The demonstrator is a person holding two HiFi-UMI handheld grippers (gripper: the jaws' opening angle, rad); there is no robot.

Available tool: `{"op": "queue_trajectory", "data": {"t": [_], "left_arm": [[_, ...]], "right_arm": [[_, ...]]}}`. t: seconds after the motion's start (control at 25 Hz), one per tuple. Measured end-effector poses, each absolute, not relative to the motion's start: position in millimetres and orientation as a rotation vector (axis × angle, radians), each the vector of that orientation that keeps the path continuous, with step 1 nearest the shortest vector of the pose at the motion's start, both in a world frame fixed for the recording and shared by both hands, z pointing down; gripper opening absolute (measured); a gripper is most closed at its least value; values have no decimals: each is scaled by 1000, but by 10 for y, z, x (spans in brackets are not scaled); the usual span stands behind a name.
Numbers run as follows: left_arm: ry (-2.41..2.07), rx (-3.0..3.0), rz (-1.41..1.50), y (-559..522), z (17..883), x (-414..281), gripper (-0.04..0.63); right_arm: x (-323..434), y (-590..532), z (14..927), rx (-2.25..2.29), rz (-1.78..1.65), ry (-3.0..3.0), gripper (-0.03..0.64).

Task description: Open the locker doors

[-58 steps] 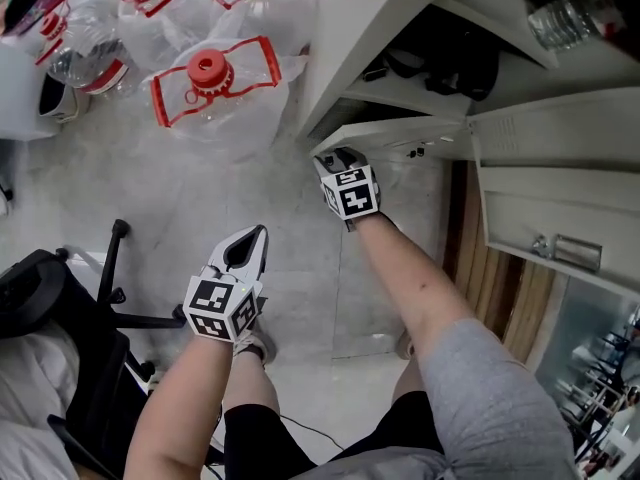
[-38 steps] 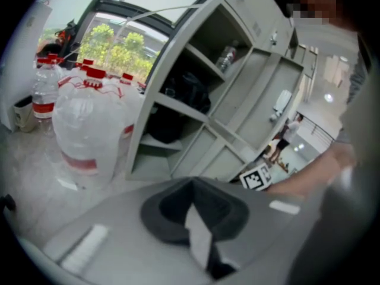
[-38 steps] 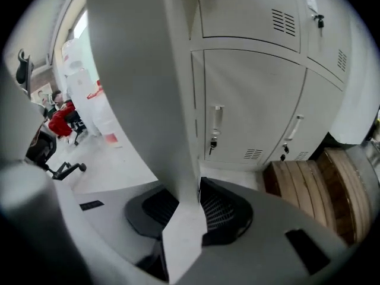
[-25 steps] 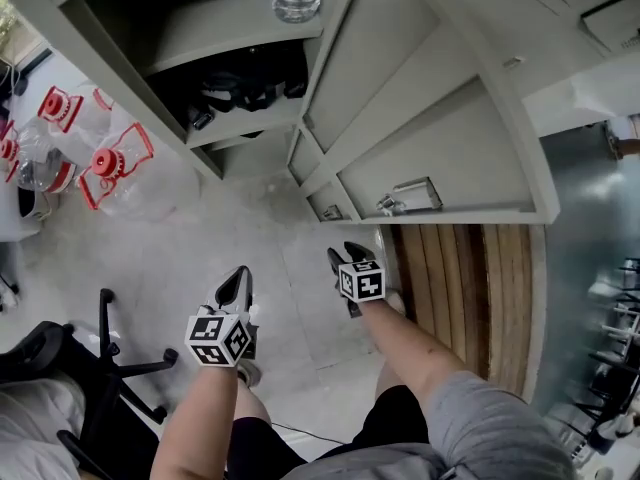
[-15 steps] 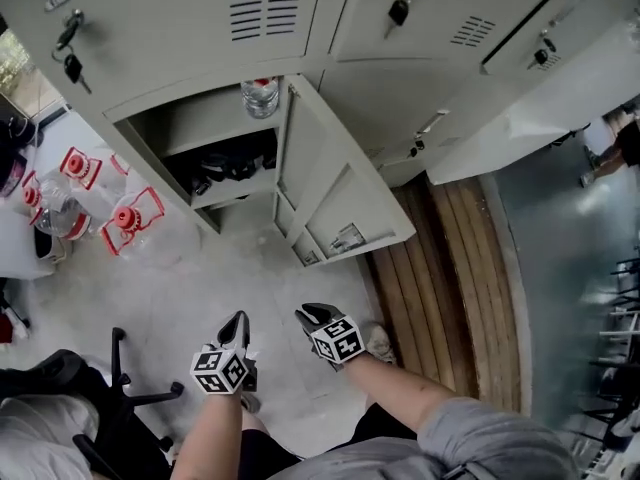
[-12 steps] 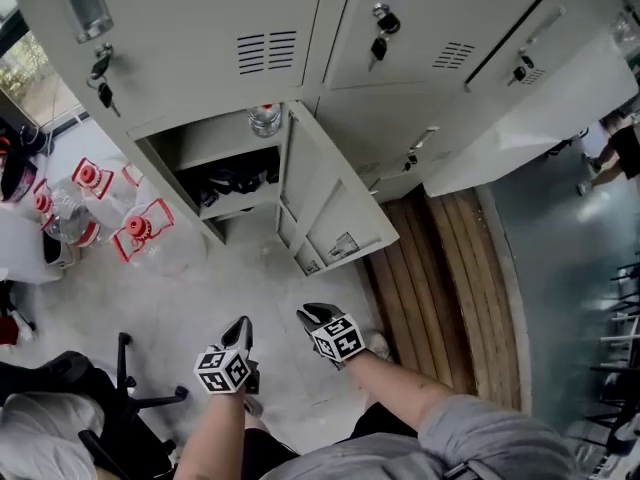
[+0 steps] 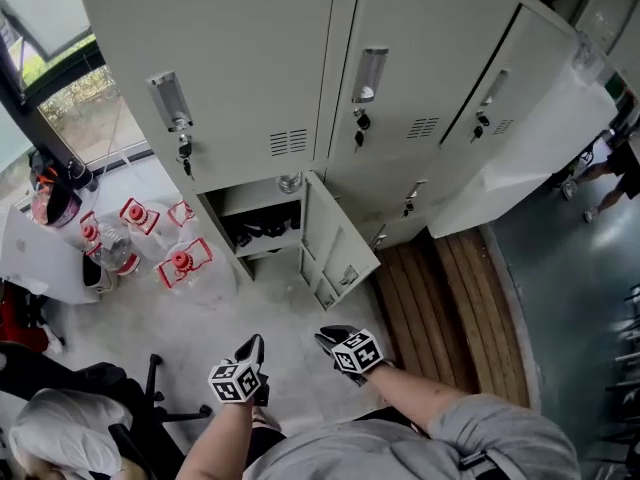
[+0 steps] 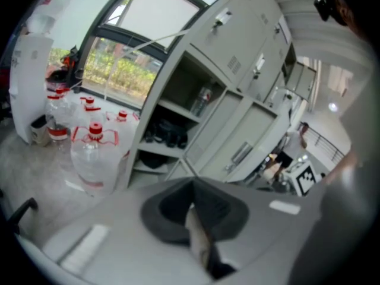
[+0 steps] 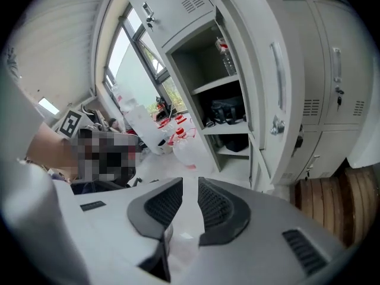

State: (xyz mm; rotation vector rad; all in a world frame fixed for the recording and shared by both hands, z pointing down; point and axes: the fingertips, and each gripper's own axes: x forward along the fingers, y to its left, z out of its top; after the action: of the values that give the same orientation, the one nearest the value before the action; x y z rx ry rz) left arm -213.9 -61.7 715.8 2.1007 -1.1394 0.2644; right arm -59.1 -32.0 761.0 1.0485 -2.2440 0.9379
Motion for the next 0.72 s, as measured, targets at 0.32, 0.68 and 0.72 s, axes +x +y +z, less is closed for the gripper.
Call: {"op": "queue_trajectory", "data": {"t": [0.32,0.68,0.72], "left_arm": [[-1083,2211,242,-567,6365,-2013,5],[-1020,2388,164,-851,5394,-1465,5],[-1010,2414,147,-874,5244,-1393,5]], "right_arm": [[-233,-334,6525,1051,852,-2394,75],[553,-434,5700,1296,848,-2481,64],[615,-450,5590,1318,835,-2500,63]]}}
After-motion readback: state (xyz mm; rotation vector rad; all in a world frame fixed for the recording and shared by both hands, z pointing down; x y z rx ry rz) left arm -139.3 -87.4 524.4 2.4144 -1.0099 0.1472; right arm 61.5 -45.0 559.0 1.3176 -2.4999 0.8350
